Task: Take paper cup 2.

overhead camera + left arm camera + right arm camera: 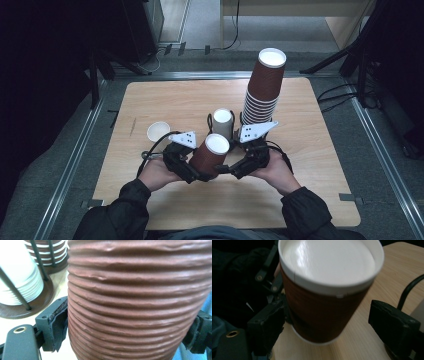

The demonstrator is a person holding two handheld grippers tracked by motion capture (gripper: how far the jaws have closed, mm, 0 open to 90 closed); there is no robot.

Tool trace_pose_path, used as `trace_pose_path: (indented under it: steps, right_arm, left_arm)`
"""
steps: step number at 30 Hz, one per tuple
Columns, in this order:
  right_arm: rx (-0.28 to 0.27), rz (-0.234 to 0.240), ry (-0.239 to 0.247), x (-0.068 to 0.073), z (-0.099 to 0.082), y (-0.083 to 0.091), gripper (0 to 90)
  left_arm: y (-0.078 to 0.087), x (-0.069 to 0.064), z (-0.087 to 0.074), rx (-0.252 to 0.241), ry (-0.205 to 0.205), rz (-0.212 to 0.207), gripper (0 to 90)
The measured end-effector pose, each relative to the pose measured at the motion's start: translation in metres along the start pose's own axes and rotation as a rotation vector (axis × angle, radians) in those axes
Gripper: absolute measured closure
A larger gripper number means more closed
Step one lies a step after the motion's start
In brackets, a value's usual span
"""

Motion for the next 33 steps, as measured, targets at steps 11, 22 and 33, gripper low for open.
trace_pose_path:
  steps: [11,22,33]
  right_arm:
    - [0.157,-0.065,-0.001,0.003,-0.015,0.007,14.0]
    - [0.259,-0.07,0.032,0.008,-0.033,0.004,15.0]
    - [0.283,-0.076,0.047,0.003,-0.039,0.003,15.4]
  left_arm:
    - [0.012,0.001,-0.005,0.076,-0.009,0.059,11.0]
    - [0.007,0.006,-0.007,0.203,-0.046,0.102,10.8]
    - [-0.002,0.007,-0.009,0.315,-0.093,0.158,10.8]
Point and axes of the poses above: each handheld gripper's, and its own axes: y roughly backward along the jaws, z roughly out of its top, x roughly to its left, the point moved 2 cm from there along -y, roughly forward along the jaws, and after that the axes turned 4 degrees about y, right-handed, at the moved point
